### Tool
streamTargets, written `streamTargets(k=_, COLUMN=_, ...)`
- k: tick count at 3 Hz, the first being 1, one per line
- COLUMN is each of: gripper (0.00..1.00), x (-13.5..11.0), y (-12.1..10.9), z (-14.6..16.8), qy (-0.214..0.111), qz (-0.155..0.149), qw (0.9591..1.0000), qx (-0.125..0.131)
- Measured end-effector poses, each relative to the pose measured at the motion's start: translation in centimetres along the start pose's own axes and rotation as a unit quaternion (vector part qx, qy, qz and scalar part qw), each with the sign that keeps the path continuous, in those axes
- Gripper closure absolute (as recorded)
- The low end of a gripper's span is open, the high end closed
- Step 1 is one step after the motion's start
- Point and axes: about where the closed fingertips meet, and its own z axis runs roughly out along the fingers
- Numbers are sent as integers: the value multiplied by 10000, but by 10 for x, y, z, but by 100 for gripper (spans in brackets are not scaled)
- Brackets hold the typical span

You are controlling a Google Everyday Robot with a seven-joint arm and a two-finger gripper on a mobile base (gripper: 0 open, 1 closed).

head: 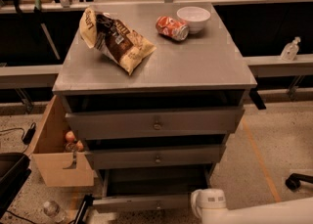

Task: Open bottom drawer

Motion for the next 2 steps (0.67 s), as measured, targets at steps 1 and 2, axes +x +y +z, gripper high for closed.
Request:
streamTargets(k=1, gripper=100, x=-19, y=-26, z=26, qy=-537, qz=-374, qw=9978, qx=117)
streamTargets(k=2, gripper=100, x=-29, y=-31, z=28, qy=-748, qz=-409, qw=9962, qx=164)
